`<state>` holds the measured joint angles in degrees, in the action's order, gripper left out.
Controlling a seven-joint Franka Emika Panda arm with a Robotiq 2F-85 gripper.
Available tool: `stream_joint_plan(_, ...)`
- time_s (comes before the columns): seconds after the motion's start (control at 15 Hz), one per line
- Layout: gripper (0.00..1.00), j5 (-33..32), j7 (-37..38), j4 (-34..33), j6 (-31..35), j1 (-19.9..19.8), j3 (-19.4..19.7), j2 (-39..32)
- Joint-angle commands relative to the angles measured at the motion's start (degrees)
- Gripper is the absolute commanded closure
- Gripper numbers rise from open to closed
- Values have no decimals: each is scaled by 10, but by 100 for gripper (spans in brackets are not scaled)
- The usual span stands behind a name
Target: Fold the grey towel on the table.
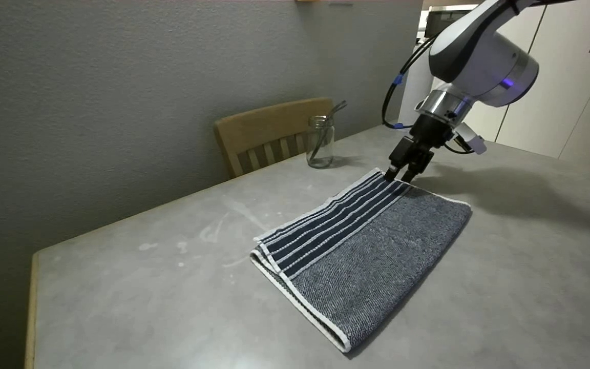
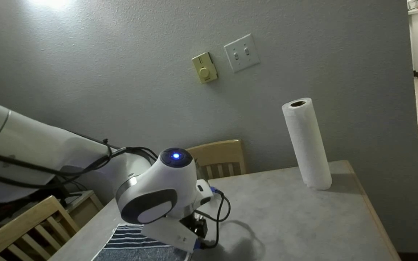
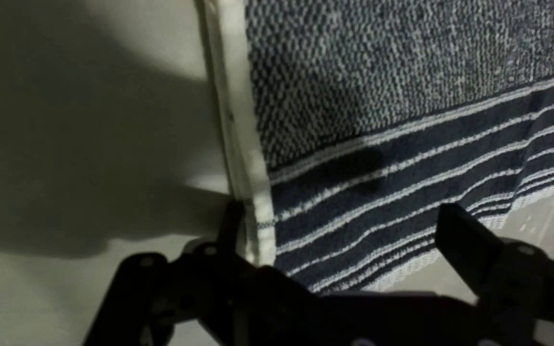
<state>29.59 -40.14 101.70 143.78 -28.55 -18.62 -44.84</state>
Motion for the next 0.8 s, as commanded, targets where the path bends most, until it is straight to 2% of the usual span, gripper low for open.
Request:
stream_joint_plan(0.0,0,16,-21,-19,-18,4,3,-27)
stream_joint_plan(0.13,0,16,-21,-18,-19,4,5,-25)
stream_joint_plan(0.2,4,16,-21,-18,-20,5,7,-24)
stream_joint_plan(0.27,26,16,-22,-18,-20,4,7,-23)
stream_joint_plan(0.4,30,15,-22,-20,-22,5,9,-23)
stream_joint_plan(0.73,66,14,-20,-24,-23,6,12,-24)
